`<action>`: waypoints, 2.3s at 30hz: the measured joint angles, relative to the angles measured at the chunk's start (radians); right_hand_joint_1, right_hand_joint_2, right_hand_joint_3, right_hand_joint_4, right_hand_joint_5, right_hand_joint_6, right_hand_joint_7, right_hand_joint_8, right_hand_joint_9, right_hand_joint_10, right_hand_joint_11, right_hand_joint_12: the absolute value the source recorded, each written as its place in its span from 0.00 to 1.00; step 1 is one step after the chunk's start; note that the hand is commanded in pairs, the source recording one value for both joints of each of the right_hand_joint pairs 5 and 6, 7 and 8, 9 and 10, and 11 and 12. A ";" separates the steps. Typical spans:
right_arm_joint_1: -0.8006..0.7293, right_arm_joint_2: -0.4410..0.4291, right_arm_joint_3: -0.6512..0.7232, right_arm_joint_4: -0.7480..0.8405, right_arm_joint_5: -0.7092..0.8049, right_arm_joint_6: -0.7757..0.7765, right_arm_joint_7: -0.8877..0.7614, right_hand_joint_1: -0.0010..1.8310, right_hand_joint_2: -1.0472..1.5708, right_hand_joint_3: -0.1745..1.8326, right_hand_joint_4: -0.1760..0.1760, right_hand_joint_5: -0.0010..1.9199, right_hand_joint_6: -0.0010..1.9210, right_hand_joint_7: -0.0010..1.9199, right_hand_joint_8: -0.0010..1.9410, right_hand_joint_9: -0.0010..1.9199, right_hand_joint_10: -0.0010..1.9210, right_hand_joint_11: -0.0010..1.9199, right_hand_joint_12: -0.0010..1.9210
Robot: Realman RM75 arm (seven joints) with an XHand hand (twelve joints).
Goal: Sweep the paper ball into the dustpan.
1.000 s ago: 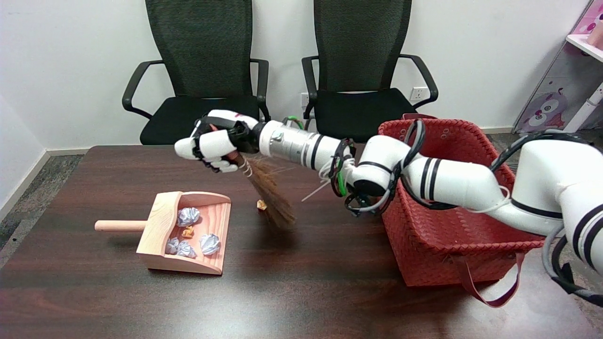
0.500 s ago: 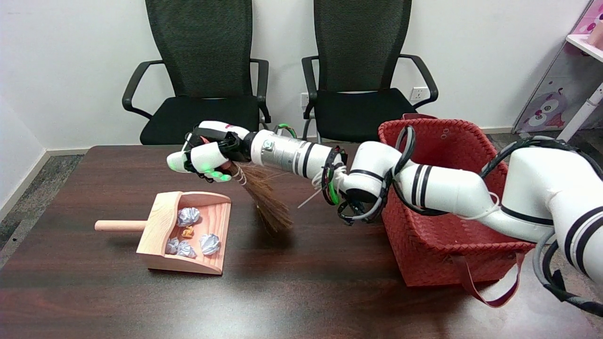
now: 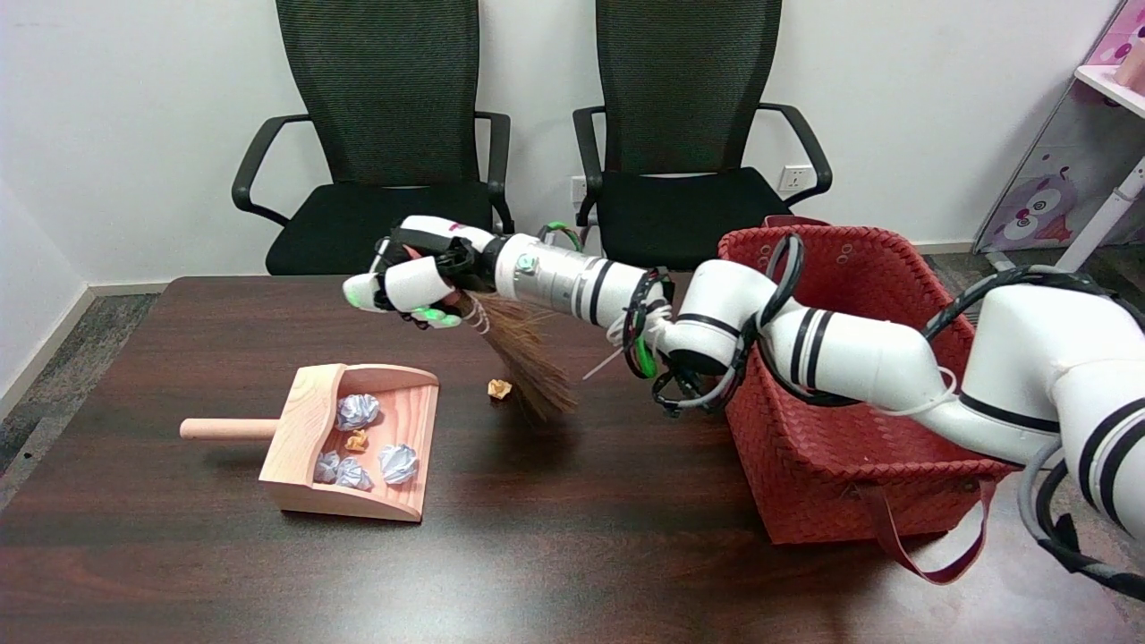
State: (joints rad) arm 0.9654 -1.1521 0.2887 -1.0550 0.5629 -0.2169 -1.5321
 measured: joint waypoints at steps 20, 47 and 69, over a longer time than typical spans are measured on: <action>-0.042 0.004 0.025 0.115 -0.024 0.010 0.088 0.50 1.00 0.56 0.50 1.00 1.00 1.00 0.99 1.00 1.00 1.00 1.00; -0.101 -0.151 0.073 0.219 -0.029 -0.227 0.516 0.46 0.99 0.91 0.43 1.00 1.00 1.00 0.99 1.00 1.00 1.00 1.00; -0.148 -0.177 0.248 0.145 -0.028 -0.436 0.630 0.47 0.88 1.00 0.46 1.00 1.00 1.00 0.99 1.00 1.00 1.00 1.00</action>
State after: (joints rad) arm 0.8179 -1.3296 0.5362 -0.9105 0.5346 -0.6533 -0.9022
